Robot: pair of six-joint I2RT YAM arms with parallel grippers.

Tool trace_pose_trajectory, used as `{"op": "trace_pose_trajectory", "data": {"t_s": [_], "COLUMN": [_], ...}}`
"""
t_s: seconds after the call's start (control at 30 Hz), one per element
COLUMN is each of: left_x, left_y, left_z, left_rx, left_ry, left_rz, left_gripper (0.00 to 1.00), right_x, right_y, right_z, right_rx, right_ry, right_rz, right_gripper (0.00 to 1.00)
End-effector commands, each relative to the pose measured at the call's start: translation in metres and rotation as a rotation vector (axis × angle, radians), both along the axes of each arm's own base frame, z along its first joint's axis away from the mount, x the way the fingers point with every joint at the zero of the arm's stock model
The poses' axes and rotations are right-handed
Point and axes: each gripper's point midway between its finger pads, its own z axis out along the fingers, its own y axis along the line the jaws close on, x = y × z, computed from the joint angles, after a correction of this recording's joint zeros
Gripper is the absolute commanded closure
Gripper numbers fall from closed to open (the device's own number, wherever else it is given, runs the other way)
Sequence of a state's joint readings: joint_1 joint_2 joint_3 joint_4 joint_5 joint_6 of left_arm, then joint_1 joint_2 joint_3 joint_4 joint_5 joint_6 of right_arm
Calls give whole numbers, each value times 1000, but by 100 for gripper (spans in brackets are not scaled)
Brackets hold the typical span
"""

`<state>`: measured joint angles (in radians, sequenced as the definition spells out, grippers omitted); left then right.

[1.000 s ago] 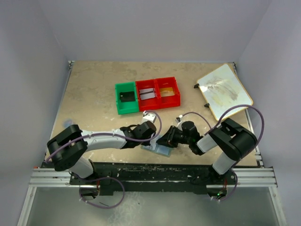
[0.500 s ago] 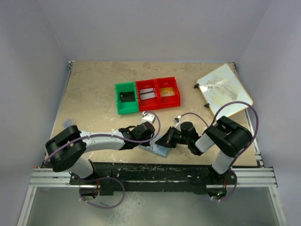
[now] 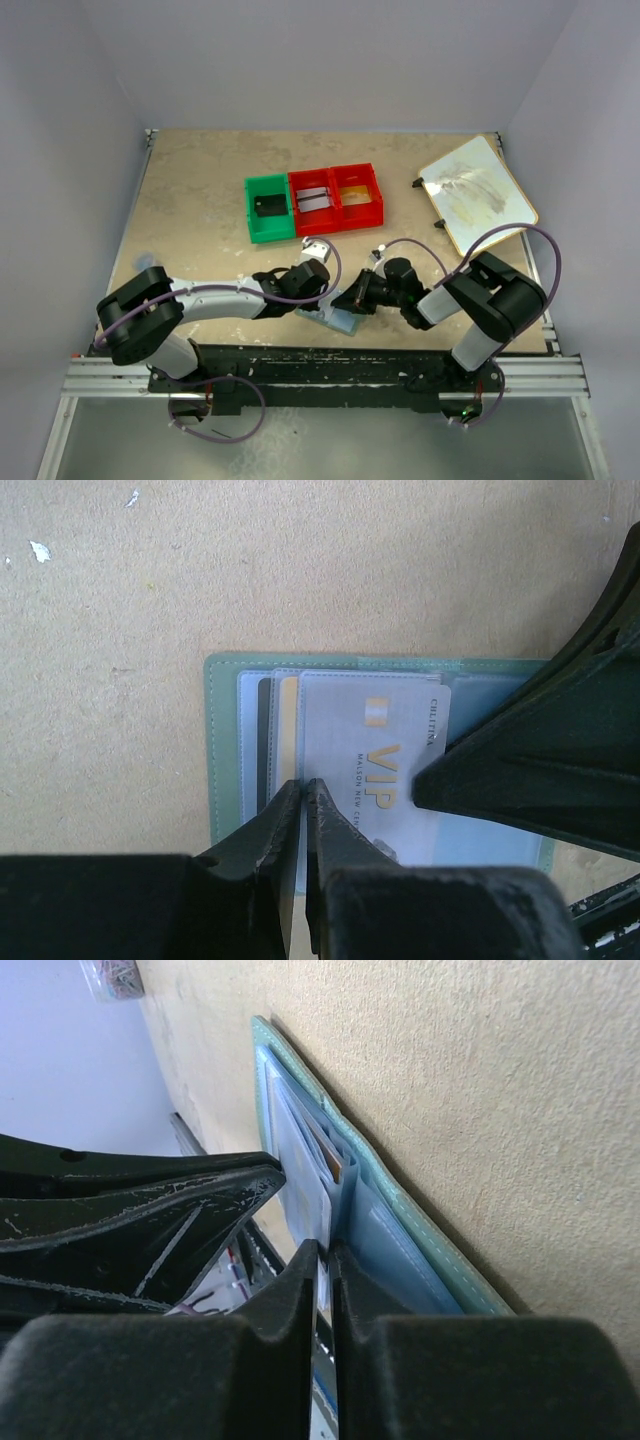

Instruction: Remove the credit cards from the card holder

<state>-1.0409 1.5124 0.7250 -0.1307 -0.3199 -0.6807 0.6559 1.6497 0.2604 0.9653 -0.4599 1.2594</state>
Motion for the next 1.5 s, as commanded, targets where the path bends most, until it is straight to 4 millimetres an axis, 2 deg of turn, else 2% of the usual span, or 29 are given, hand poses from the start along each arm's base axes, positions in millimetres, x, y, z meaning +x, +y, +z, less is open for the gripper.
{"op": "trace_pose_trajectory", "data": {"t_s": [0.0,0.07,0.2,0.27,0.47,0.6,0.67,0.7,0.77,0.97,1.17,1.3,1.47], "left_x": [-6,-5,-4,-4,-3,-4,-3,-3,-2,7,11,11,5], "left_y": [16,18,19,19,17,16,16,16,17,29,24,18,-1], "left_z": [-13,-14,-14,-13,-12,-12,-13,-13,-11,4,19,31,45], "left_rx": [85,92,96,95,90,90,90,91,93,95,45,7,-81], "left_ry": [35,32,27,26,26,29,31,30,24,-30,-56,-67,-51], "left_rz": [17,26,34,37,35,27,25,27,35,123,131,119,45], "left_gripper": [97,97,97,98,98,98,98,98,98,98,96,94,91], "right_x": [7,6,3,-1,-2,2,5,6,5,-16,-21,-15,3], "right_y": [7,5,4,3,3,6,9,10,10,0,-1,0,7], "right_z": [18,18,17,15,19,20,19,19,18,12,6,3,10], "right_rx": [37,33,31,29,44,51,52,55,55,46,15,11,66], "right_ry": [-57,-54,-46,-34,-37,-46,-46,-44,-36,12,21,27,18], "right_rz": [-1,1,7,12,12,10,14,17,19,45,85,61,-27], "right_gripper": [95,100,100,90,81,88,98,100,100,100,100,98,97]}}
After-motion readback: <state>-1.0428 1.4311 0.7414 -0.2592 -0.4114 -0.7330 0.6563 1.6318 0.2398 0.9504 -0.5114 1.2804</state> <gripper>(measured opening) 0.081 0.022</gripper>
